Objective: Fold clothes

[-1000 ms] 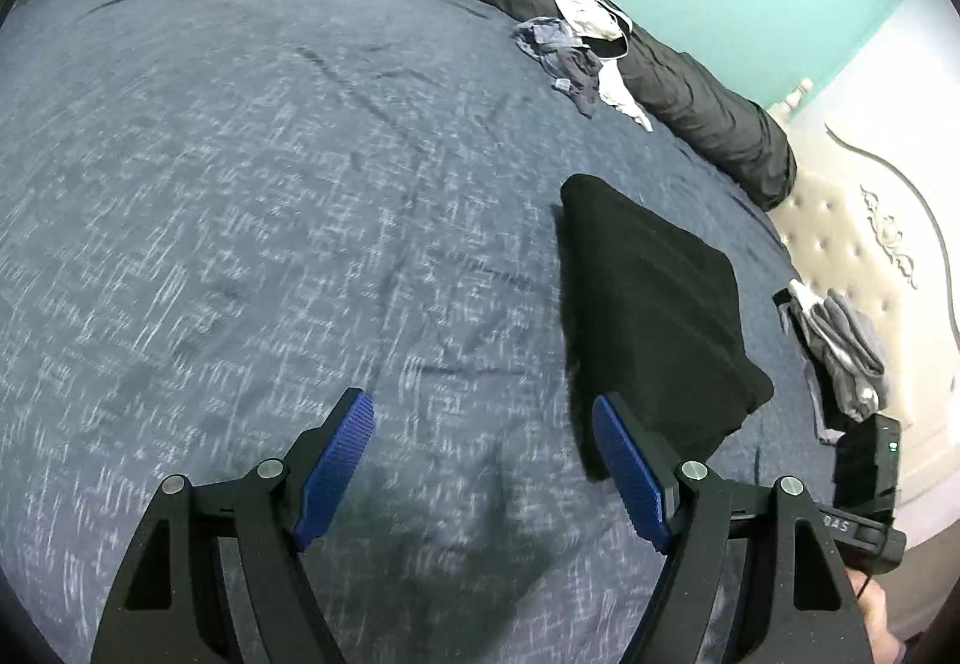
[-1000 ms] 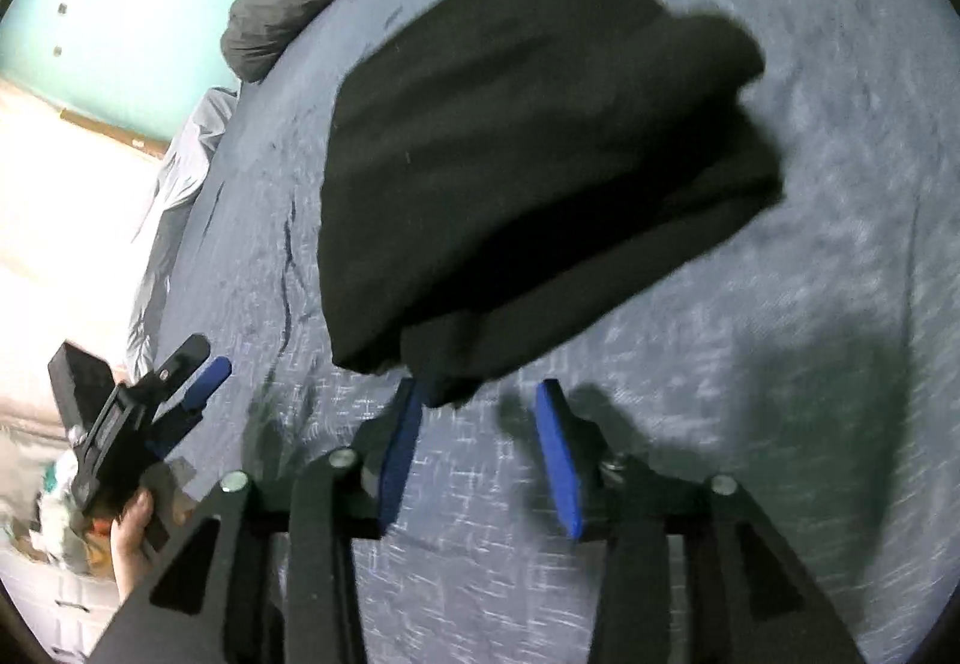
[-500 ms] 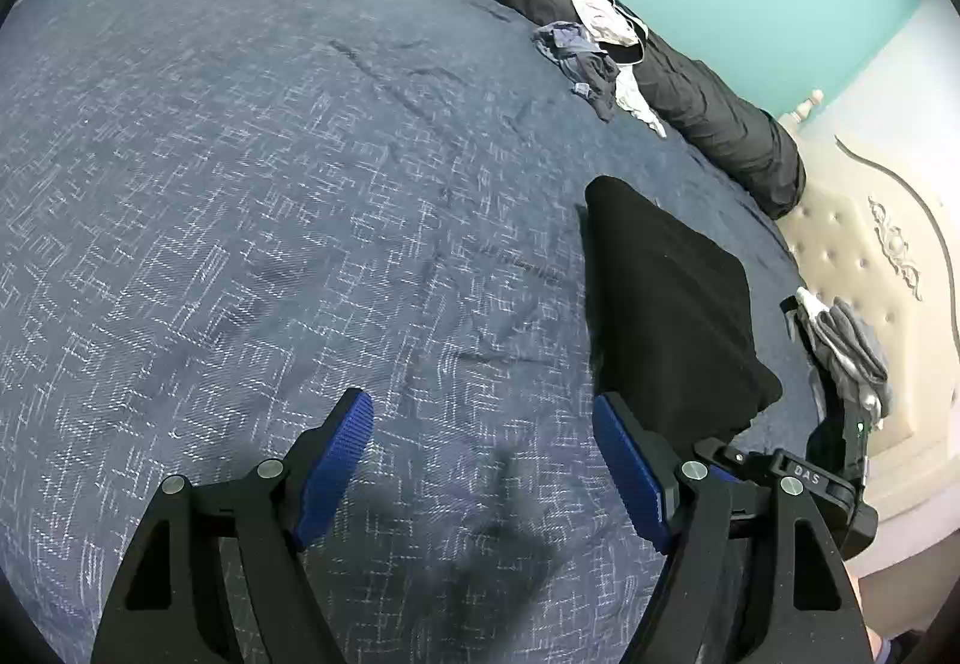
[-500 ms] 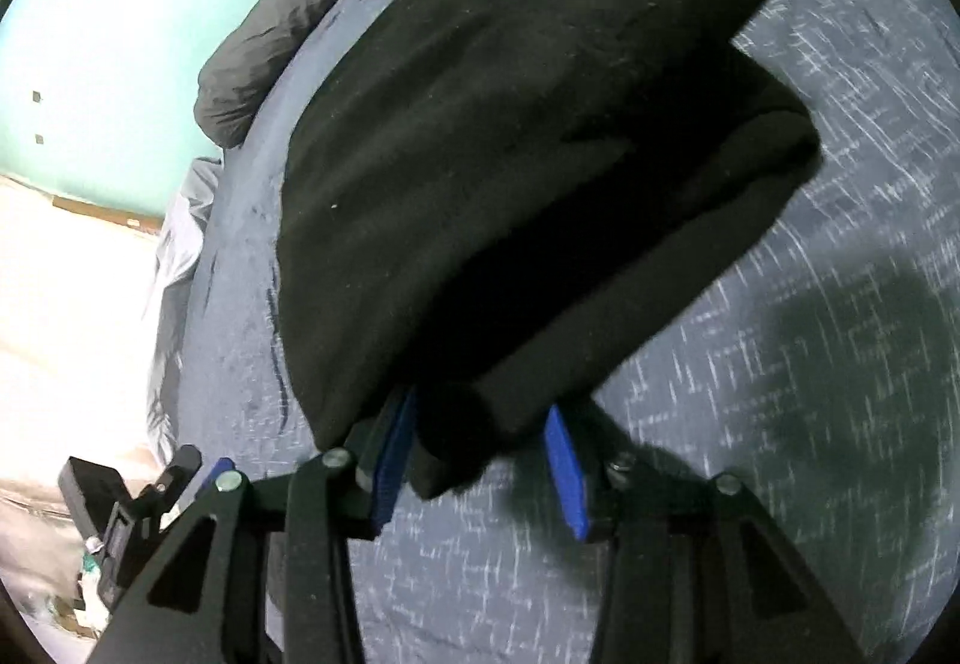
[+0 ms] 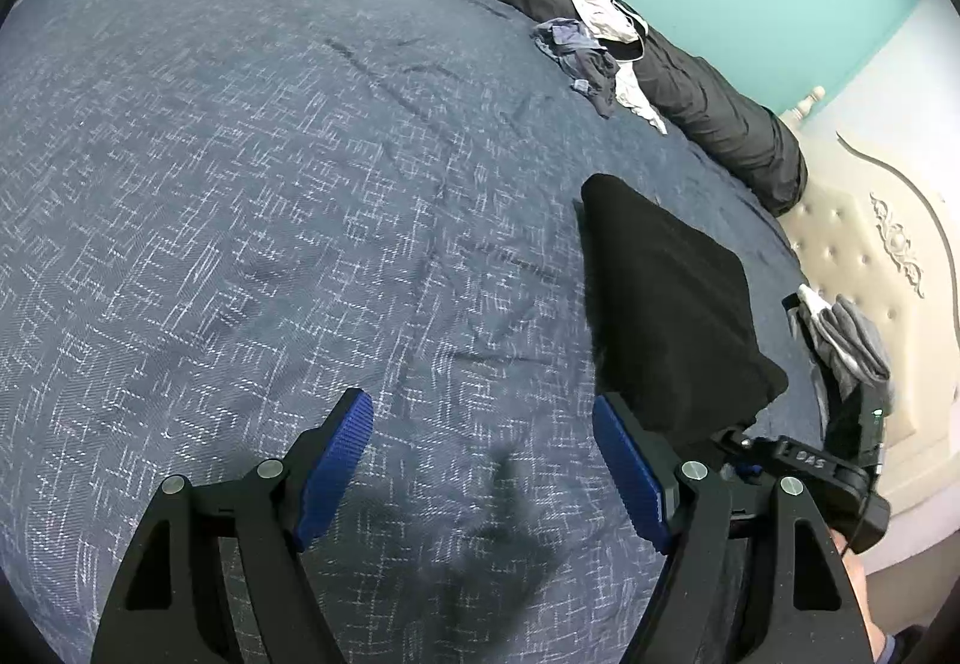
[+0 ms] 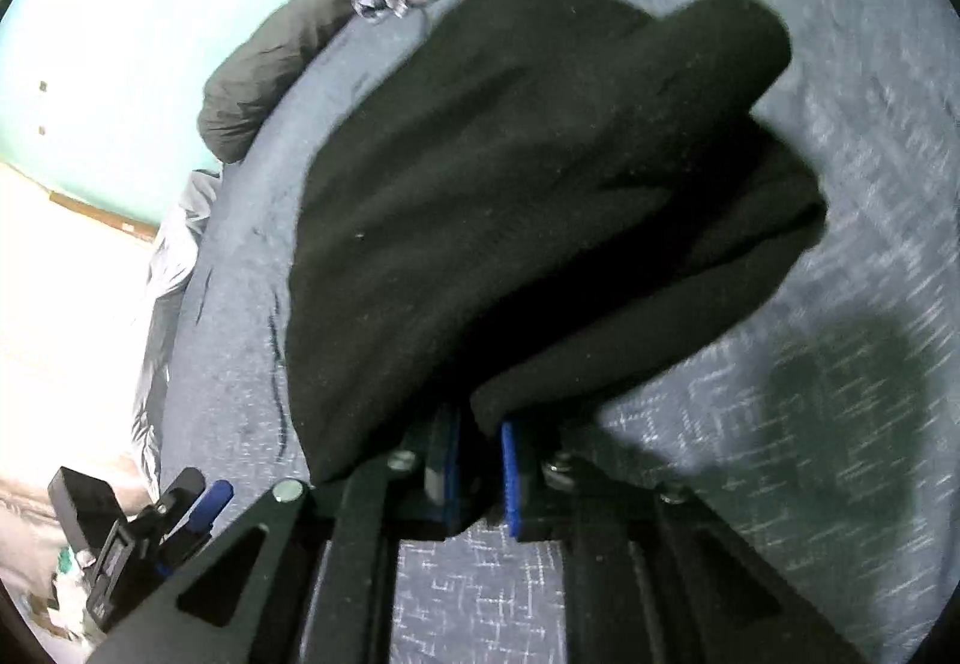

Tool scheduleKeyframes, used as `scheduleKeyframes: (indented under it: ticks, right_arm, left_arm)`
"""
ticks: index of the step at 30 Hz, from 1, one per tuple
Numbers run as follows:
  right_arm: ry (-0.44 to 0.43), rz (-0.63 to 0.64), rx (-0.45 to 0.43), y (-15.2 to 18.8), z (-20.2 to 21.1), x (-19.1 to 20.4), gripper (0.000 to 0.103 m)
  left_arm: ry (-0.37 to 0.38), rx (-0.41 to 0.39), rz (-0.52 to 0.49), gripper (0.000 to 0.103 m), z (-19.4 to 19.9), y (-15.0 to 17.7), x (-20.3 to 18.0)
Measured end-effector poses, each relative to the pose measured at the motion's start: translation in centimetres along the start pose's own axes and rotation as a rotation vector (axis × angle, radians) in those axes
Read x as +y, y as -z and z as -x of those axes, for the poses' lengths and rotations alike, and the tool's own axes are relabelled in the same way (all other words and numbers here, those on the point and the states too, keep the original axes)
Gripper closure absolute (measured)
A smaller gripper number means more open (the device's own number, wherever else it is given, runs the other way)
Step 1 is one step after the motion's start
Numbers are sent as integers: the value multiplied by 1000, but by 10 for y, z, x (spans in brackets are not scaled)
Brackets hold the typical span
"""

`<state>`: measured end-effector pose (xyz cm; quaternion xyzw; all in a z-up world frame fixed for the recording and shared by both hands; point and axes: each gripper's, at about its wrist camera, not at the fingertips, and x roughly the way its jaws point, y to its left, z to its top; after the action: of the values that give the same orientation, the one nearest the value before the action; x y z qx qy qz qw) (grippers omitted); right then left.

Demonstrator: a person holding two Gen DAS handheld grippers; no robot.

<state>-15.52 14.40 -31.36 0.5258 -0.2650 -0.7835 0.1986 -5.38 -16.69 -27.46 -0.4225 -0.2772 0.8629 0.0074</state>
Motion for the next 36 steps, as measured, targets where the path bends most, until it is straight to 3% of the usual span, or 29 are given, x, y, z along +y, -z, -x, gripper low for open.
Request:
scheduleKeyframes:
  ticks: [9,19,23,36]
  right_arm:
    - [10,29,-45,-16,57,-28,94]
    - [137,41,-89,-42,129,-96,95]
    - [182,71,-88,-60,133,-103,95]
    - [303,143,-48,-116,124,-123,95]
  left_arm:
    - [17,6,-35,24,-4,-1,-24]
    - [45,42,-112,24,-20,4,-69]
    - [29,50,-186,24,-28,10,-92]
    - [33,100,-242,24,-56,18,-124]
